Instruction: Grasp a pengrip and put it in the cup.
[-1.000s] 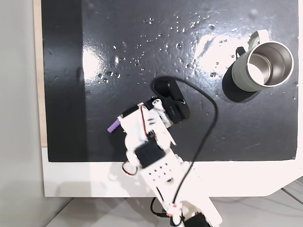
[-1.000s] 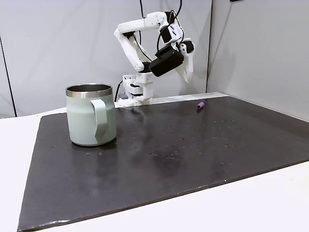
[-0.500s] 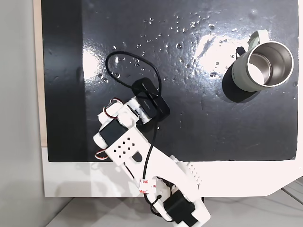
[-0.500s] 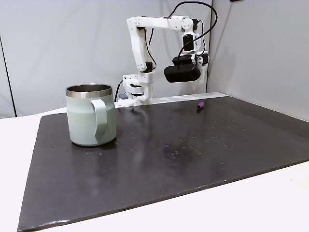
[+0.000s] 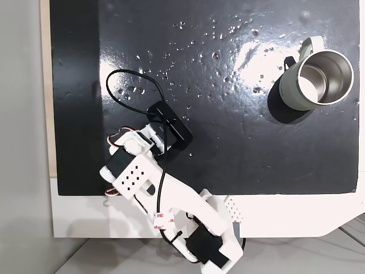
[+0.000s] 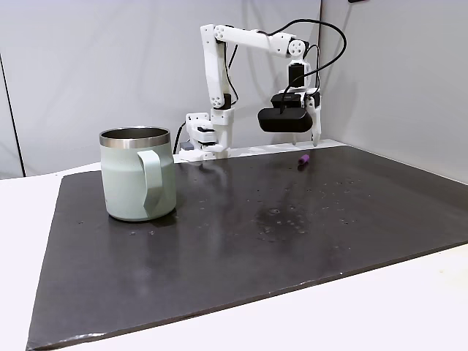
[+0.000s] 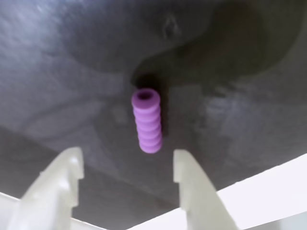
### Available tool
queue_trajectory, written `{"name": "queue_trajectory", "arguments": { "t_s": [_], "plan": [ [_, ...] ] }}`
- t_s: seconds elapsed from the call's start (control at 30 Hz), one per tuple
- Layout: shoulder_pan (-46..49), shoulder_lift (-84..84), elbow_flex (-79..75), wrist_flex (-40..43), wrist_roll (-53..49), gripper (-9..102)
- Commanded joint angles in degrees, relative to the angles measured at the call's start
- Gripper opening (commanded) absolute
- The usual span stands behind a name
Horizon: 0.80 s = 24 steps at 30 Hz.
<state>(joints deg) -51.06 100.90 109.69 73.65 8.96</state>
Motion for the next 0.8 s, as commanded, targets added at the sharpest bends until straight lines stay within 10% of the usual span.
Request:
{"name": "queue_trajectory", "arguments": {
  "t_s": [0.0,0.77],
  "plan": [
    [-1.1,-0.4,-3.0,-1.2,0.3,24],
    [-6.1,-7.2,1.2,-8.2,-4.2,20]
  ]
}}
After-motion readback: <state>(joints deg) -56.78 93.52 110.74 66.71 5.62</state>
